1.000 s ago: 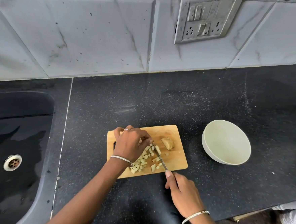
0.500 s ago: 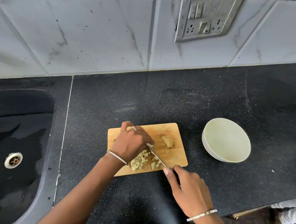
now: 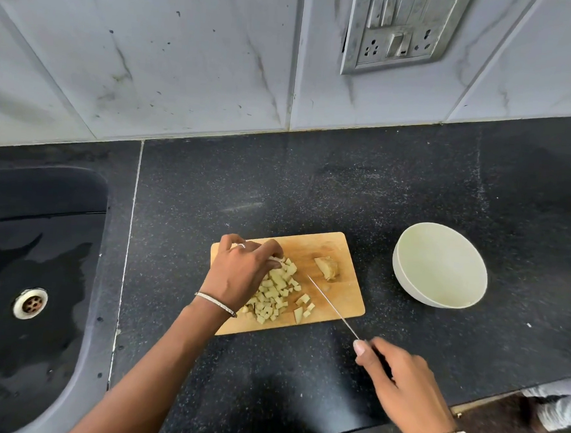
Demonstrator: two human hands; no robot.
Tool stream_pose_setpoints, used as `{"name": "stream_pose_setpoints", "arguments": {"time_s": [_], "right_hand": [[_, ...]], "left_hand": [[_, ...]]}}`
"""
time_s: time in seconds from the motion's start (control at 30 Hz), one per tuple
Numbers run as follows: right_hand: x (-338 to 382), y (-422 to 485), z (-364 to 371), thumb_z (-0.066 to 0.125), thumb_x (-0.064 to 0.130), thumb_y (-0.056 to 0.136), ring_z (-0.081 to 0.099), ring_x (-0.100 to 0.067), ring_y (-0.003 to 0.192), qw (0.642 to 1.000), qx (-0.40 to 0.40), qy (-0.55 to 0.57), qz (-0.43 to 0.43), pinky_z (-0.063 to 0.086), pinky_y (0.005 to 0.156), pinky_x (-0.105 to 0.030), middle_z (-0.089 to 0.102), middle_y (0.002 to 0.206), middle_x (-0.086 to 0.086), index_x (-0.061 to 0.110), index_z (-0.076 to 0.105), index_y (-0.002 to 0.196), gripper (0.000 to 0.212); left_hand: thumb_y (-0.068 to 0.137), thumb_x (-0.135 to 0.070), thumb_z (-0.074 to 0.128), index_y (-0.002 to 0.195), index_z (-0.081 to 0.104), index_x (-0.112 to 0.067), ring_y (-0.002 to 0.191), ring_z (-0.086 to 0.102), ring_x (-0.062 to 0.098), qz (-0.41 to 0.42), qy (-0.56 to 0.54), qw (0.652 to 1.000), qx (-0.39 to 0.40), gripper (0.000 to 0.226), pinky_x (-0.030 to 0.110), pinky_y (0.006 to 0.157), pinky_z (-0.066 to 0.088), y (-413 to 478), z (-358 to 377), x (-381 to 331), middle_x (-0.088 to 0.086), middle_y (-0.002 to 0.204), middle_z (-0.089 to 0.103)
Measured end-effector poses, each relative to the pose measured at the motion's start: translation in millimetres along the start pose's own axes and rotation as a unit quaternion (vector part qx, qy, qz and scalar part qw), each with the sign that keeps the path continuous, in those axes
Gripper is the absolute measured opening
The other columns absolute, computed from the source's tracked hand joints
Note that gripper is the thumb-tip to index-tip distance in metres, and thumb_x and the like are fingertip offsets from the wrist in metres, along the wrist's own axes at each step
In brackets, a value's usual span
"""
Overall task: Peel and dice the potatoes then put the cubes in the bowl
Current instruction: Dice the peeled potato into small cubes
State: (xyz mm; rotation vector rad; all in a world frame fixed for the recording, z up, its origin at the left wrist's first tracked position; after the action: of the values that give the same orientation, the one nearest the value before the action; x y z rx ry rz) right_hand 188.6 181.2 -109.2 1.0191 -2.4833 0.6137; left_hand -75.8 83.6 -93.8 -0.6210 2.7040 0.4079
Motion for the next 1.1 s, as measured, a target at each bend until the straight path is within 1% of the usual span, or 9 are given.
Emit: {"name": "stream_pose_setpoints", "arguments": {"time_s": [0.1,0.2,0.27,0.37,0.43,0.5,0.7,0.87,1.1], "right_hand": [[0.0,-3.1,11.2,0.014,0.082,0.085,0.058,-0.011,0.059,1.0,-0.01,0.01,0.004,0.05,0.063,-0.034,0.065,0.068,0.002,0.026,0.057,0.084,0.071],[2.4,-3.5,14.9,0.013,0.082,0.085,0.058,-0.01,0.059,1.0,-0.02,0.019,0.007,0.049,0.062,-0.033,0.064,0.065,0.002,0.026,0.058,0.083,0.072],[2.7,-3.5,16.4,0.012,0.082,0.085,0.058,-0.009,0.059,0.999,-0.024,0.024,0.013,0.05,0.064,-0.034,0.066,0.069,0.003,0.026,0.058,0.083,0.072],[1.5,-3.5,16.8,0.014,0.082,0.087,0.061,-0.008,0.061,0.998,-0.032,0.042,0.019,0.051,0.067,-0.036,0.068,0.073,0.002,0.026,0.058,0.084,0.07],[1.0,-4.2,15.5,0.015,0.081,0.087,0.06,-0.008,0.06,0.998,-0.038,0.051,0.023,0.052,0.067,-0.035,0.067,0.07,0.001,0.027,0.058,0.084,0.07],[1.0,-5.0,14.6,0.016,0.081,0.087,0.061,-0.007,0.059,0.997,-0.042,0.056,0.025,0.052,0.067,-0.035,0.068,0.07,0.001,0.028,0.059,0.084,0.068],[1.5,-10.1,16.9,0.017,0.081,0.087,0.056,-0.01,0.052,0.997,-0.045,0.063,0.021,0.049,0.06,-0.034,0.066,0.066,-0.001,0.027,0.058,0.083,0.067],[0.3,-12.9,23.9,0.016,0.082,0.085,0.06,-0.007,0.056,0.997,-0.041,0.061,0.022,0.05,0.059,-0.032,0.069,0.072,0.001,0.028,0.058,0.081,0.068],[-2.2,-10.7,24.8,0.019,0.082,0.085,0.061,-0.009,0.059,0.996,-0.042,0.078,0.025,0.05,0.061,-0.034,0.07,0.074,0.001,0.03,0.058,0.08,0.066]], "left_hand": [[0.093,-0.049,0.048,0.095,0.065,-0.029,0.094,0.064,0.013,-0.021,-0.009,1.0,-0.017,0.027,0.041,0.093,0.033,-5.0,-0.7,3.7,-0.012,0.096,0.07],[0.096,-0.05,0.037,0.099,0.07,-0.031,0.11,0.06,0.011,-0.033,-0.003,0.999,-0.041,0.038,0.04,0.09,0.034,-10.8,-3.9,3.5,-0.015,0.107,0.07],[0.095,-0.05,0.042,0.104,0.069,-0.032,0.116,0.056,0.011,-0.026,-0.002,0.998,-0.062,0.033,0.039,0.09,0.032,-16.6,-7.9,-2.3,-0.016,0.114,0.067],[0.085,-0.058,0.058,0.093,0.069,-0.036,0.105,0.054,0.012,-0.035,0.001,0.997,-0.068,0.026,0.039,0.087,0.032,-30.9,-9.1,-19.6,-0.018,0.103,0.064],[0.077,-0.066,0.061,0.083,0.069,-0.038,0.098,0.049,0.012,-0.053,0.013,0.998,-0.032,0.03,0.041,0.086,0.032,-42.6,3.4,-33.5,-0.016,0.096,0.06],[0.07,-0.069,0.065,0.082,0.07,-0.038,0.096,0.048,0.014,-0.063,0.04,0.997,0.012,0.033,0.042,0.085,0.031,-52.8,21.5,-44.1,-0.015,0.094,0.057],[0.065,-0.056,0.075,0.079,0.068,-0.035,0.092,0.049,0.018,-0.096,0.082,0.992,0.021,0.027,0.04,0.082,0.026,-54.8,33.7,-48.7,-0.012,0.09,0.052],[0.066,-0.045,0.073,0.076,0.058,-0.034,0.089,0.048,0.014,-0.116,0.041,0.992,0.004,0.021,0.036,0.076,0.022,-54.7,33.2,-51.0,-0.017,0.086,0.054],[0.068,-0.034,0.077,0.075,0.057,-0.03,0.084,0.056,0.013,-0.112,0.0,0.994,-0.014,0.022,0.035,0.074,0.023,-56.1,32.2,-50.8,-0.015,0.064,0.062]]}}
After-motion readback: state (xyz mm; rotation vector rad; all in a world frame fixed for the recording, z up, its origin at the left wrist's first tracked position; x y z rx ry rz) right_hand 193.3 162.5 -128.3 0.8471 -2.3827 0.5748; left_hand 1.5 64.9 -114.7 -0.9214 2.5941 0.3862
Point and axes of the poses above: each hand's wrist, its own y-axis towards the middle knuckle, its own z-axis out of the palm, x = y × z, the point moved 8 cm from there along y, towards the middle knuckle
